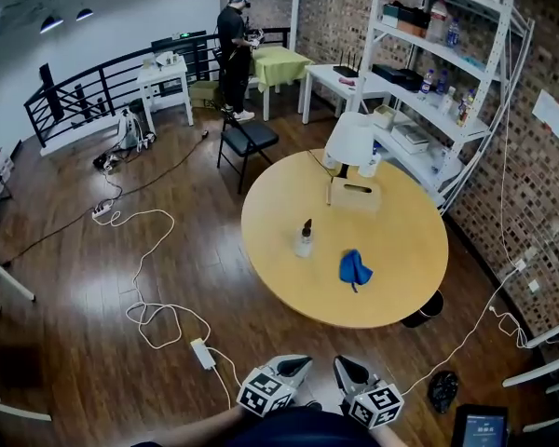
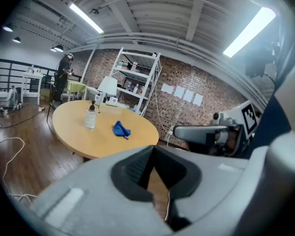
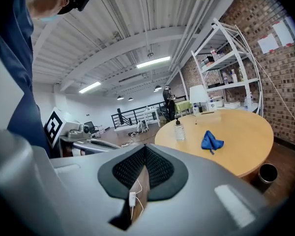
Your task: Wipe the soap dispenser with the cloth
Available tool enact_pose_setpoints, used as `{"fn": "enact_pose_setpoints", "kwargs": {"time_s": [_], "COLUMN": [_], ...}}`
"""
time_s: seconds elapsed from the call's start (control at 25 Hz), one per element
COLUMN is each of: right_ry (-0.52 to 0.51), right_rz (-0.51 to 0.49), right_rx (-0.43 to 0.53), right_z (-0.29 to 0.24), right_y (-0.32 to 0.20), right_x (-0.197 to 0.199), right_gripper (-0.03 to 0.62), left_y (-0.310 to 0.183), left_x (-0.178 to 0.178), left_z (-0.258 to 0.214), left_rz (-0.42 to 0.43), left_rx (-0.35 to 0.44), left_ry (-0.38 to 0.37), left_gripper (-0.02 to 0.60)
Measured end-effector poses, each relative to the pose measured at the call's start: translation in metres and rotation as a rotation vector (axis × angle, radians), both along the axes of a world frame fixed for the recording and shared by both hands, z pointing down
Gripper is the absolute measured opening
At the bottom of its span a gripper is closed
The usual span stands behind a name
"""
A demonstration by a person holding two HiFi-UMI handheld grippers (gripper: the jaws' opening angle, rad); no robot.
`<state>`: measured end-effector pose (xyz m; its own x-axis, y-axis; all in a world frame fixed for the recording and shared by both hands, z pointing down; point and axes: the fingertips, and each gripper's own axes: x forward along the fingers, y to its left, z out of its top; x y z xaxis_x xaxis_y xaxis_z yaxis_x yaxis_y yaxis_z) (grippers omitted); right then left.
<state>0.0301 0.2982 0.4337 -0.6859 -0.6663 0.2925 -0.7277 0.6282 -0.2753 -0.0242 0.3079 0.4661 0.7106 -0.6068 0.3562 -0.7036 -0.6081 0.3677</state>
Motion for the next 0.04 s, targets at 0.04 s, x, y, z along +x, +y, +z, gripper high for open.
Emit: {"fn": "enact_pose_setpoints", "kwargs": {"time_s": [0.04], "right_ry": [0.000], "right_rz": [0.004], "right_rx": [0.002], "right_z": [-0.0010], "right_y": [0.0008], "right_x": [0.0021], "right_gripper": [0.011], "left_y": [0.0005], "left_x": [0.0020], "left_z": [-0.0004], "left_rz": [0.003], "left_rx": [0.000], "left_ry": [0.001], "left_gripper": [0.003]}}
